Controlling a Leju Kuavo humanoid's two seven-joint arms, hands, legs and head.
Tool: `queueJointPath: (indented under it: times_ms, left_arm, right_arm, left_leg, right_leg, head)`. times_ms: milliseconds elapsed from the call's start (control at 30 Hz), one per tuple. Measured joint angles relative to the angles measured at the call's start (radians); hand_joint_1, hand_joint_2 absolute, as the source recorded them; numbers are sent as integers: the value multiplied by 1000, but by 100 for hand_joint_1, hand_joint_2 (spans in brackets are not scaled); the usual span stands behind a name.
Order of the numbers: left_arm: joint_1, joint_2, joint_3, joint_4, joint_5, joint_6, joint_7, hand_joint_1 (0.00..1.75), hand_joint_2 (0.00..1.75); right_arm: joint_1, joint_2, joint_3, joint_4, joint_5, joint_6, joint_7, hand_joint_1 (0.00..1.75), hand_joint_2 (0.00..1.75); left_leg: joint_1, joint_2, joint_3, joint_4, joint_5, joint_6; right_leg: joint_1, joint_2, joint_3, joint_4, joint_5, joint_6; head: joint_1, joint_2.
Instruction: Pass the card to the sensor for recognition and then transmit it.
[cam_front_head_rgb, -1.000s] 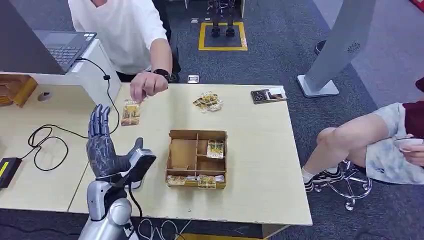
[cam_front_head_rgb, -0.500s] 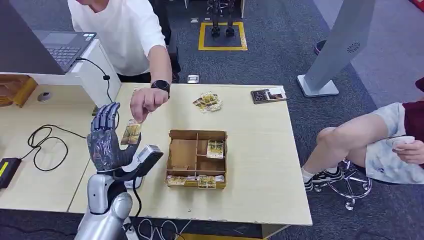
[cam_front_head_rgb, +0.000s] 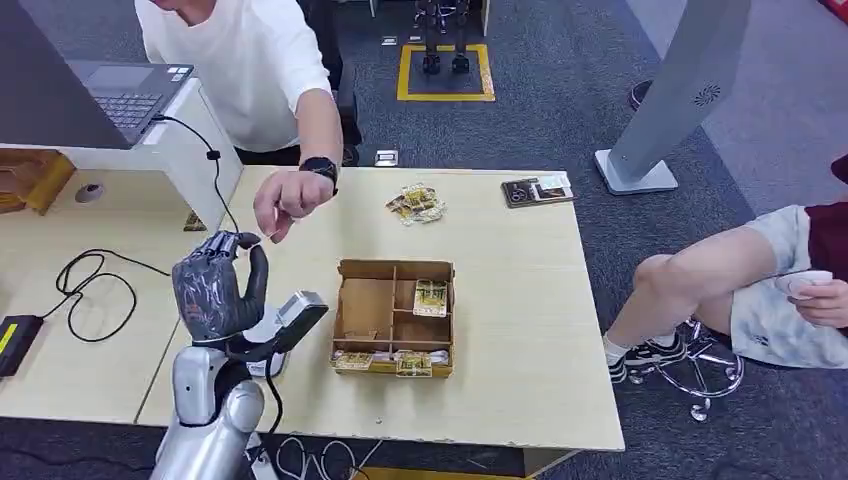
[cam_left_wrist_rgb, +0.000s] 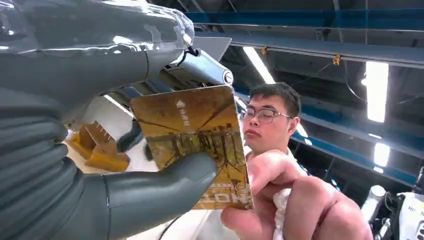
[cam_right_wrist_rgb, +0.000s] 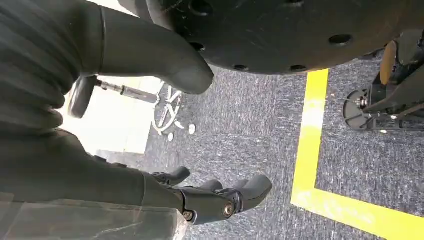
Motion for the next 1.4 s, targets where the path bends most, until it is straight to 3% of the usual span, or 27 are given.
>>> queueJointPath:
  times_ms: [467,633,800,967,1400]
  left_arm:
    - [0,-39,45,0,52,0,-72,175,175]
    - [-2,-40,48,11,159,0,-45,175,175]
    - [-20,14,-50,65,424,-3,79,175,175]
    - [-33,62,-154,93,623,-50,96,175,175]
    - [-69,137,-259,147,765,-167,148,175,175]
  right_arm:
    - [0,0,2,-1,0,0,0,0,175]
    - [0,0,2,-1,-4,-1,0,0,175]
    - [1,0,2,-1,-22,0,0,0,175]
    - [1,0,2,-1,-23,-1,0,0,175]
    - [2,0,2,-1,-39,-1,-3,0,175]
  left_leg:
    - [0,0,0,0,0,0]
    - [0,0,0,0,0,0]
    - [0,0,0,0,0,0]
    - [0,0,0,0,0,0]
    - [0,0,0,0,0,0]
  right_leg:
    - [0,0,0,0,0,0]
    - [0,0,0,0,0,0]
    - [0,0,0,0,0,0]
    - [0,0,0,0,0,0]
    - [0,0,0,0,0,0]
  head:
    - [0,0]
    - [0,0]
    - [0,0]
    - [0,0]
    - [0,0]
